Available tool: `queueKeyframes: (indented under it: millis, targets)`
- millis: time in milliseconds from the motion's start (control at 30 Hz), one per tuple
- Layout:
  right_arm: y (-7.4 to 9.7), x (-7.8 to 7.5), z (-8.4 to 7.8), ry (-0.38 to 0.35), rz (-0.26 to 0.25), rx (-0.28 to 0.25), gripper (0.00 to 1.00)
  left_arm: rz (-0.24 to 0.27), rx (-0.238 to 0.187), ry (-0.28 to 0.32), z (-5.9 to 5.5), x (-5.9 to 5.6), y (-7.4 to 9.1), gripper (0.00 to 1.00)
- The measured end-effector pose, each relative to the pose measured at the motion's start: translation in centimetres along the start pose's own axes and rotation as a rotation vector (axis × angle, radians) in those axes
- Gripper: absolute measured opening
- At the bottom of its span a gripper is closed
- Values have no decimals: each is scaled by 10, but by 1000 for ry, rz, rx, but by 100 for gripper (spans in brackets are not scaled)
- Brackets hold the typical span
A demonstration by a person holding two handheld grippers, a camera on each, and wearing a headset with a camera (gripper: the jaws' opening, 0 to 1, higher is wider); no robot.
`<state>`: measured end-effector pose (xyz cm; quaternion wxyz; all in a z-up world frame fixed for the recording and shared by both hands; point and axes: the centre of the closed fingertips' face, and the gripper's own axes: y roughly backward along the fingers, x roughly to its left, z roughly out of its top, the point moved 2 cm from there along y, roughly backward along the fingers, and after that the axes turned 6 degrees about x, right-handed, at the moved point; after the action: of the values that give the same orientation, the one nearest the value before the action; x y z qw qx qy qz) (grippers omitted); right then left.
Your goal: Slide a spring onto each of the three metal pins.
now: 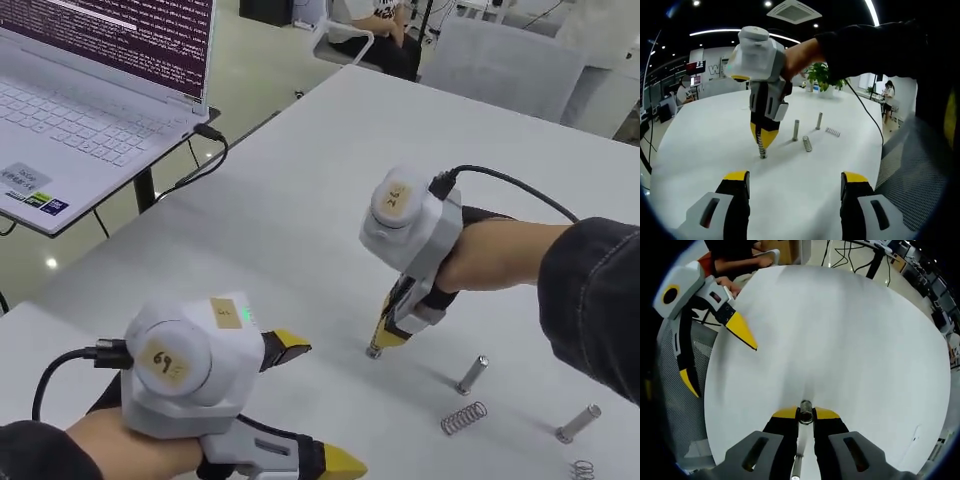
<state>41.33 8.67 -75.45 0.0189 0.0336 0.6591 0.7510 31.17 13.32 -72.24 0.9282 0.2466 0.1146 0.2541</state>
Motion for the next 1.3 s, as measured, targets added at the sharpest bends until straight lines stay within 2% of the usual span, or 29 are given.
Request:
queueKeyframes:
  millis: [233, 667, 800, 1300]
  targets:
    - [-7, 0, -3, -6, -4, 13, 9, 0, 1, 1, -1, -1, -1, 71]
    - [-7, 0, -4, -8, -6, 0, 9, -5, 2, 0, -1, -2, -2, 70]
    - [-8, -1, -5, -6, -9, -1, 13, -5, 2, 0, -2, -2, -2, 70]
    - [2, -3, -14, -19, -24, -18, 15, -10, 6, -6, 0, -3, -4, 69]
